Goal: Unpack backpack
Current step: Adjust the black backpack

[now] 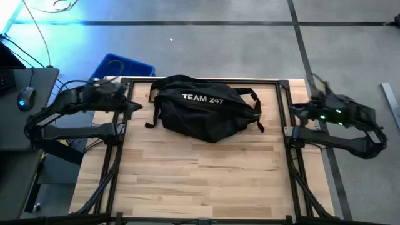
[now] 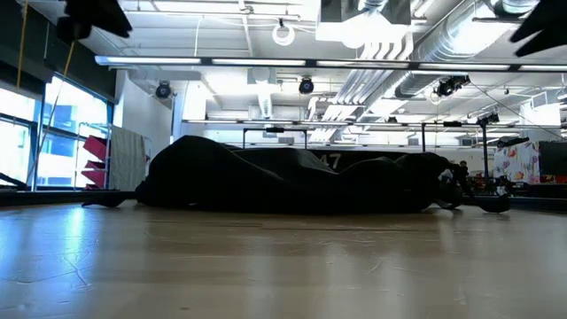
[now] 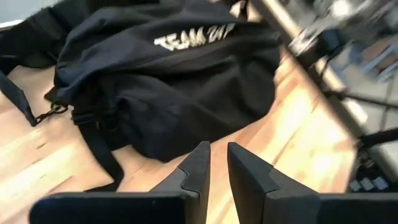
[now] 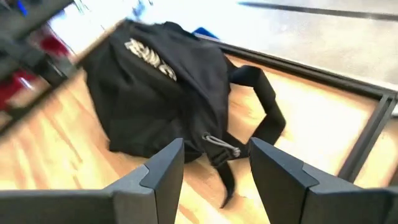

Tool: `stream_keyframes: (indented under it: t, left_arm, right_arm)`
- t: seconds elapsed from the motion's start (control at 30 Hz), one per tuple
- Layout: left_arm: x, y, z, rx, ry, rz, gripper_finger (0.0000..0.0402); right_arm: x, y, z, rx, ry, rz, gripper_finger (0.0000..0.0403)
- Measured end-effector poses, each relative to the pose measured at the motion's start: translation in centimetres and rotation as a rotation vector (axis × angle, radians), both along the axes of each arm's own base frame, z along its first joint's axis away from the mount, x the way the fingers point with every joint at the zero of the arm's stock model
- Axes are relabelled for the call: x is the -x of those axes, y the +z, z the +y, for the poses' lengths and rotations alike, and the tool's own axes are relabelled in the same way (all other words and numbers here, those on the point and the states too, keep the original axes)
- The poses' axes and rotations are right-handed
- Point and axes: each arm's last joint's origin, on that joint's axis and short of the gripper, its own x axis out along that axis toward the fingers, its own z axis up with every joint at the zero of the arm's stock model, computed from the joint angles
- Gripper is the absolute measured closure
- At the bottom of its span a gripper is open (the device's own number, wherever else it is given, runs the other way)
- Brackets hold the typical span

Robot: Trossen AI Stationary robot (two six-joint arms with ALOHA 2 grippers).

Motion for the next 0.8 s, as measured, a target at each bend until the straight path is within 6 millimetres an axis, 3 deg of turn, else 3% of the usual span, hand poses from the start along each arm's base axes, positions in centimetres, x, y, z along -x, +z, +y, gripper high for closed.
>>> stream_keyframes:
  t: [0.23,0.37,0.57,0.8]
  left_arm:
    - [5.2,0.6,-1.7,-0.051,0.086,-0.194,0.0386]
    - [7.3,0.1,-2.4,-0.062,0.119,-0.216,0.0393]
    - [9.5,-1.5,-3.1,-0.005,0.179,-0.125,0.0394]
    - [10.9,-2.0,-3.5,-0.047,0.238,-0.142,0.0394]
  right_arm:
    - [5.7,-1.8,1.9,-0.016,-0.081,-0.298,0.0238]
    - [6.1,-2.2,2.1,-0.026,-0.074,-0.199,0.0238]
    - [4.2,-3.5,1.8,-0.047,0.053,-0.156,0.0238]
    - [-1.9,-5.1,0.4,0.073,0.383,-0.18,0.0238]
